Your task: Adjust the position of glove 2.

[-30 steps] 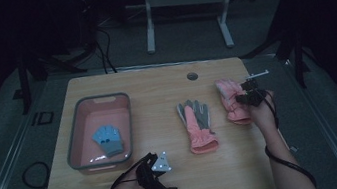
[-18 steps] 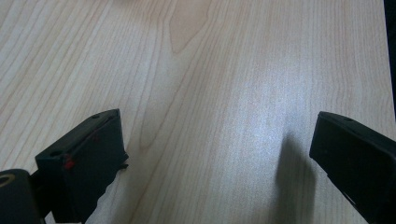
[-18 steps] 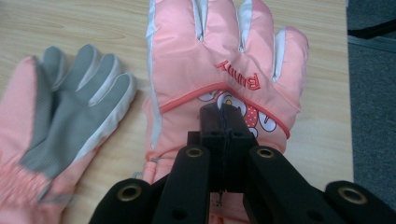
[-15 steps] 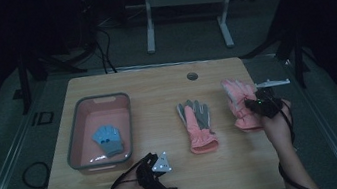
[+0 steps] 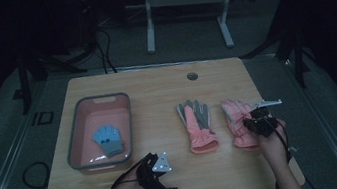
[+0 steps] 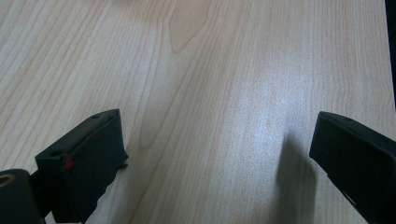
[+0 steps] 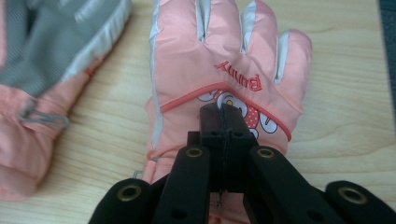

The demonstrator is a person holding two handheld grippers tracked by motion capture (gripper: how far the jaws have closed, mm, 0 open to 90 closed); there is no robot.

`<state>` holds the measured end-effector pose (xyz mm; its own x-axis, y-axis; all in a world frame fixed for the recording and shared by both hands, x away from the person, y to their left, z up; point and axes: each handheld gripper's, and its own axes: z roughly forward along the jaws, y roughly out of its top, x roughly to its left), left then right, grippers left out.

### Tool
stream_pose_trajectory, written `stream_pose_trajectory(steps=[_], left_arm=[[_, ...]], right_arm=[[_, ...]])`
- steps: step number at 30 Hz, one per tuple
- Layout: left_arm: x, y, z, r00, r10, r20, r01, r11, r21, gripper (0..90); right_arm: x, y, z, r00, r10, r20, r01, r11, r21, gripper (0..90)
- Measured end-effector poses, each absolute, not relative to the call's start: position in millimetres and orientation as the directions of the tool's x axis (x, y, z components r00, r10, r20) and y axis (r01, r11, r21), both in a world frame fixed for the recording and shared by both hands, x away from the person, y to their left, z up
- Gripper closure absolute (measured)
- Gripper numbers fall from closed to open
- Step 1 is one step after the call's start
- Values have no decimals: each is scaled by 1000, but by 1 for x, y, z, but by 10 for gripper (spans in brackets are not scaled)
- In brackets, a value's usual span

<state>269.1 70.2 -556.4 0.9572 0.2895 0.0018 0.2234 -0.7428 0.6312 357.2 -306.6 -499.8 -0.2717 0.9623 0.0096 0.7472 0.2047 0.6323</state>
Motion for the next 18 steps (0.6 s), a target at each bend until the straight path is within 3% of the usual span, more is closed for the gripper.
stream_pose_trajectory(steps=[9, 12, 18], left_arm=[[269, 70, -557, 958, 285, -2, 223, -744, 630, 34], [269, 70, -557, 959, 283, -2, 221, -745, 629, 34], [269, 70, -558, 959, 282, -6, 223, -746, 627, 34]], right_arm=[[362, -310, -509, -335, 942, -5, 728, 262, 634, 836], [364, -318, -500, -415, 910, -2, 695, 318, 645, 756], [366, -326, -493, -501, 865, -28, 658, 402, 637, 717]])
